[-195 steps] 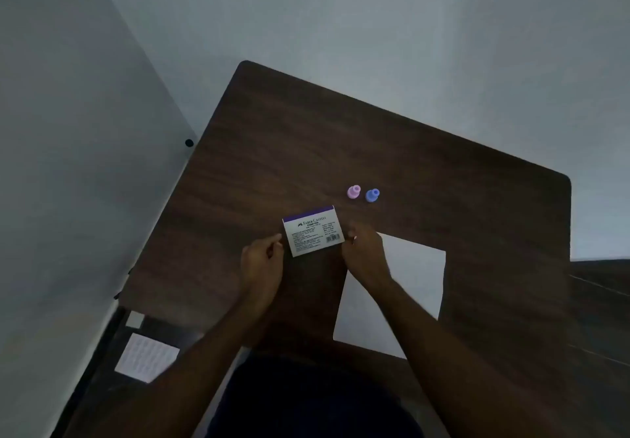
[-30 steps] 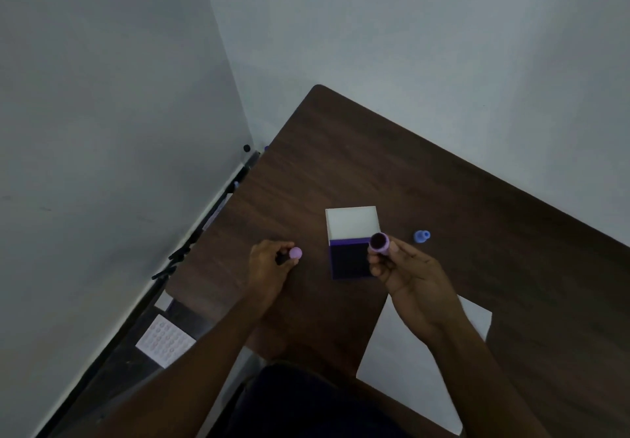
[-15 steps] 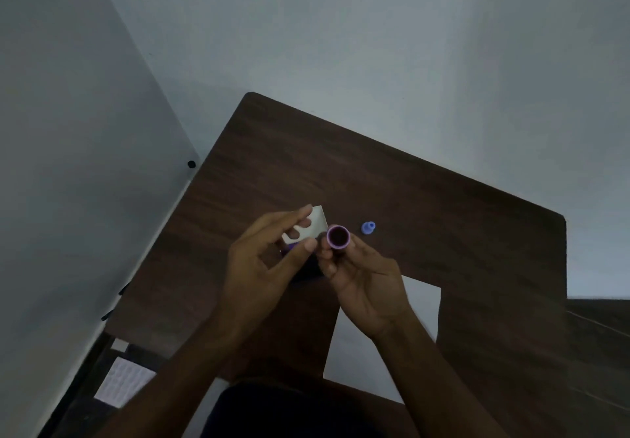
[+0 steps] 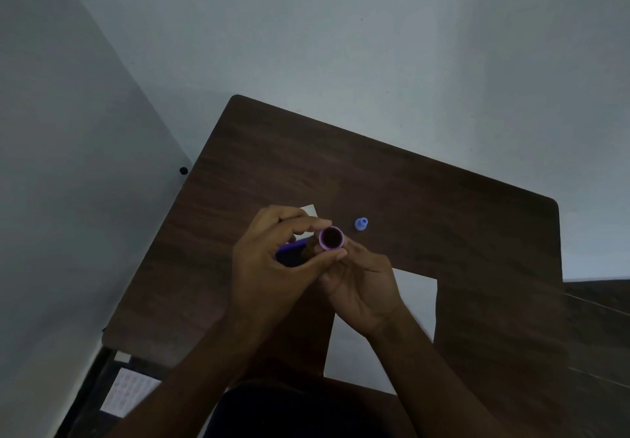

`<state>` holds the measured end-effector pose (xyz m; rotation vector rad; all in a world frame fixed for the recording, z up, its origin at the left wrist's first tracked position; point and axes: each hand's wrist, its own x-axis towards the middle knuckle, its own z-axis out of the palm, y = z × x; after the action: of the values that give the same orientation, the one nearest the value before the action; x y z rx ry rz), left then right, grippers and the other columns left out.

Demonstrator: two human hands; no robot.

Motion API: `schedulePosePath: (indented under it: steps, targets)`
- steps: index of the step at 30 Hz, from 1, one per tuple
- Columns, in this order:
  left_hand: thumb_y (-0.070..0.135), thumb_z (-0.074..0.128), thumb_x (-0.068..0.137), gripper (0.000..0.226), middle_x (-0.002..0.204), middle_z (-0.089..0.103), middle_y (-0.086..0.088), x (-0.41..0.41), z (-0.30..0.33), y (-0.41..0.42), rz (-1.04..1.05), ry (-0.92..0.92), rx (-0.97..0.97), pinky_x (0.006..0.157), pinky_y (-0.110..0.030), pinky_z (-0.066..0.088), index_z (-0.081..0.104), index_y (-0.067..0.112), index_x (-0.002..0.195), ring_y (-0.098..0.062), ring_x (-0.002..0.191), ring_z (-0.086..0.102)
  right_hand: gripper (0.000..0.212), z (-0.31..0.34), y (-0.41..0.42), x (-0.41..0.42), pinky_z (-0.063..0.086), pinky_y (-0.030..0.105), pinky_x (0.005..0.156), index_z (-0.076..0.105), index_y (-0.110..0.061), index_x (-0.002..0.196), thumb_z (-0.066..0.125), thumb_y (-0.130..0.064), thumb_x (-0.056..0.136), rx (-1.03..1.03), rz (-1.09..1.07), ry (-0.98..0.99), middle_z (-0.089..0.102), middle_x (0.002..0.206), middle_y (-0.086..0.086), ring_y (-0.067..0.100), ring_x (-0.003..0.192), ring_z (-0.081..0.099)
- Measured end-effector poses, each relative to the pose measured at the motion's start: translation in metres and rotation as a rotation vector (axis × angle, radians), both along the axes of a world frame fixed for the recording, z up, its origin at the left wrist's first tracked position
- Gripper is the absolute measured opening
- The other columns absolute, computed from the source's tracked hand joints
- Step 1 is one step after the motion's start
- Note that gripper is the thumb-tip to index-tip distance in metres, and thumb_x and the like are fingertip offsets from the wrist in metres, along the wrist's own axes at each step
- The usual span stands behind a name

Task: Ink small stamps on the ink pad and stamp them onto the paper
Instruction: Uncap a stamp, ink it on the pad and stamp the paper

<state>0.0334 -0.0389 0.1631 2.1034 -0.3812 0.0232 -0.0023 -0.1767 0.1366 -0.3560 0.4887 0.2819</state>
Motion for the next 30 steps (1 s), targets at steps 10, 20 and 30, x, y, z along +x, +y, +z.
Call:
schedulePosePath:
  steps: [10,20,30]
  targets:
    - [0.006,0.090,0.051,0.049,0.094,0.069,-0.025,-0.001,0.002,0.001,0.034,-0.019,0.027,0.080,-0.058,0.053,0.069,-0.012,0.092,-0.038,0.087,0.066,0.030,-0.004,0.002,0.005,0.057,0.032,0.079,0.068,0.001,0.104,0.063,-0.009,0.077,0.020,0.034,-0.016,0.068,0.104,0.020,0.018,0.086,0.059]
    - [0.014,0.089,0.056,0.052,0.100,0.068,-0.023,0.001,-0.020,0.001,0.071,0.029,0.046,0.086,-0.049,0.052,0.068,-0.009,0.098,-0.036,0.093,0.065,0.039,-0.024,-0.007,0.012,0.056,0.031,0.082,0.072,-0.008,0.102,0.083,-0.017,0.065,-0.130,0.178,-0.109,0.071,0.105,0.012,0.018,0.092,0.065]
    - [0.045,0.088,0.050,0.114,0.137,0.049,-0.004,0.009,-0.139,0.022,0.027,0.382,0.264,0.096,-0.028,0.032,0.028,0.022,0.143,-0.018,0.122,0.047,0.016,-0.078,-0.021,0.040,0.050,0.020,0.065,0.070,-0.017,0.092,0.063,-0.030,0.087,-1.481,0.586,-0.032,0.070,0.084,-0.001,0.010,0.078,0.063]
